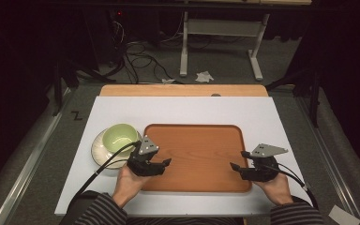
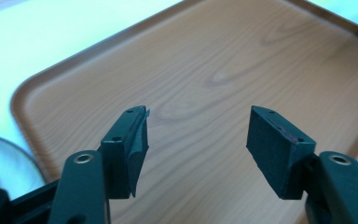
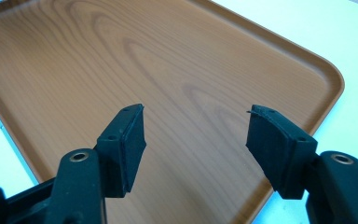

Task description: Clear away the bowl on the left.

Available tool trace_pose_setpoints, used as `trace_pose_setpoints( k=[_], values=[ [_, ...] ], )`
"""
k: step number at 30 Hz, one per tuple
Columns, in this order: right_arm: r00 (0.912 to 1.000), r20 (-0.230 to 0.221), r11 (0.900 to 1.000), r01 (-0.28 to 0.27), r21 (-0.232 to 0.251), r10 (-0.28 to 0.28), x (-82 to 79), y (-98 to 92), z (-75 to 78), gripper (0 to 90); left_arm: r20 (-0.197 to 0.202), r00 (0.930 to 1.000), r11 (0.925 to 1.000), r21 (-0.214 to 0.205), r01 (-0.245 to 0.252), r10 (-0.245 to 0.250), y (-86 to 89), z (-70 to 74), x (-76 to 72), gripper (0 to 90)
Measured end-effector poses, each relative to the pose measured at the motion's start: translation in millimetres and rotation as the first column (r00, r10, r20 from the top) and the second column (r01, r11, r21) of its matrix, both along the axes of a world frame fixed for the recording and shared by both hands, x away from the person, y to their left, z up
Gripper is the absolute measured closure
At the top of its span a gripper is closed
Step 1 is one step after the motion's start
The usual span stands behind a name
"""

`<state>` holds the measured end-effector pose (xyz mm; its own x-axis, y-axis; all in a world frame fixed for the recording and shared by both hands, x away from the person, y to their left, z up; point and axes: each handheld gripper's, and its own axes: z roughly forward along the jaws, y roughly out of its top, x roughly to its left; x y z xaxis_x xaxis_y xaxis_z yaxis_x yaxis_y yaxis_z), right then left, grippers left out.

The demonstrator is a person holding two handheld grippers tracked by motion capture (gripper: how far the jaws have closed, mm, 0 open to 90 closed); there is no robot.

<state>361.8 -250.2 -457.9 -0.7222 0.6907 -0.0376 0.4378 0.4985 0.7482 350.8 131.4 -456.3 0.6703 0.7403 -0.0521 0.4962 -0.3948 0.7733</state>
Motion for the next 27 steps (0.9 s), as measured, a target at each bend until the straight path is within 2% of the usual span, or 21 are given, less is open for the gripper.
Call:
trace_pose_setpoints(
  k=[3, 7, 16, 27],
  values=[
    [1.0, -0.002, 1.0, -0.003, -0.004, 0.003, -0.2, -0.8, 0.4, 39.2, 0.008, 0.9998, 0.9999, -0.004, 0.016, -0.016, -0.6, -0.1, -0.3, 41.4],
    [0.9999, -0.01, 1.0, 0.0, -0.004, 0.0, 0.2, -0.6, 0.5, 39.4, -0.011, 0.9999, 0.9999, 0.002, 0.013, -0.013, 0.1, -0.5, 1.1, 40.6],
    [0.9999, -0.013, 1.0, -0.001, -0.007, 0.001, 1.1, 0.7, 0.0, 39.5, -0.056, 0.998, 0.9994, 0.019, -0.028, 0.029, 2.6, -0.1, 7.8, 38.4],
    [0.9998, -0.015, 0.9999, -0.011, -0.006, 0.011, 6.0, 3.0, 0.2, 39.6, -0.065, 0.9943, 0.9963, 0.021, -0.083, 0.084, 11.8, 4.0, 12.2, 39.1]
  ],
)
